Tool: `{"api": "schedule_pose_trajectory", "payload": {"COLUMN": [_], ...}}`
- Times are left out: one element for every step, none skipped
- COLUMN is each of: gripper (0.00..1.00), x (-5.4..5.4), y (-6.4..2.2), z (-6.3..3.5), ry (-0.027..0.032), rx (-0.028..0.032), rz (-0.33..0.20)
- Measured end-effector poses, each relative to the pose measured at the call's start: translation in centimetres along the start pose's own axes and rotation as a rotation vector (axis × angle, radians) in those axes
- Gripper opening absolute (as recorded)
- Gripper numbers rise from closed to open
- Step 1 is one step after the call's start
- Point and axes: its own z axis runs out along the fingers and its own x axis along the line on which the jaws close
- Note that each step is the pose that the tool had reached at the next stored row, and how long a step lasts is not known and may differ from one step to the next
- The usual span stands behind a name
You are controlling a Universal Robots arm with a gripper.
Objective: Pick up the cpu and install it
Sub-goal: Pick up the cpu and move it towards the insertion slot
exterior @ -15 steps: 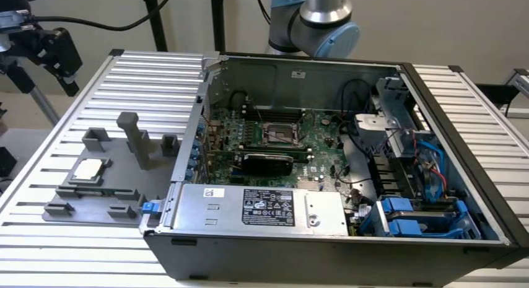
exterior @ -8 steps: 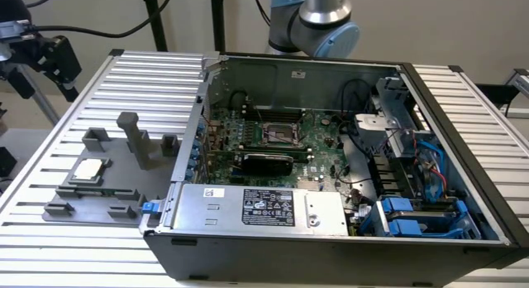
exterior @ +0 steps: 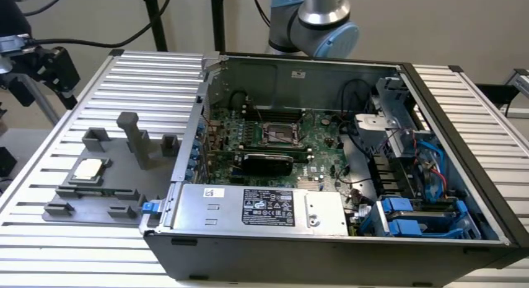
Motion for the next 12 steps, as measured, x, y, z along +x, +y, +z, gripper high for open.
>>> {"api": "schedule_pose_trajectory", "payload": {"gripper": [0.77, 0.77, 0.77, 0.77, 0.77, 0.77, 0.77, 0.77, 0.77, 0.77, 0.77, 0.77], "x": [0.1, 0.2, 0.3, 0.4, 0.4, 0.4, 0.4, 0.4, 0.4, 0.4, 0.4, 0.4], "y": [-0.02, -0.05, -0.07, -0.09, -0.13, -0.17, -0.23, -0.30, -0.39, -0.49, -0.61, -0.73], "z": [0.17, 0.36, 0.54, 0.72, 0.90, 1.08, 1.26, 1.44, 1.62, 1.78, 1.96, 2.13], "ry": [0.0000, 0.0000, 0.0001, 0.0000, -0.0001, 0.0000, 0.0001, 0.0001, 0.0000, 0.0001, 0.0001, 0.0001], "rx": [0.0000, 0.0000, 0.0000, 0.0000, 0.0000, 0.0000, 0.0000, 0.0000, -0.0001, 0.0001, 0.0000, 0.0000], "rz": [0.000, 0.000, 0.000, 0.000, 0.000, 0.000, 0.000, 0.000, 0.000, 0.000, 0.000, 0.000]}}
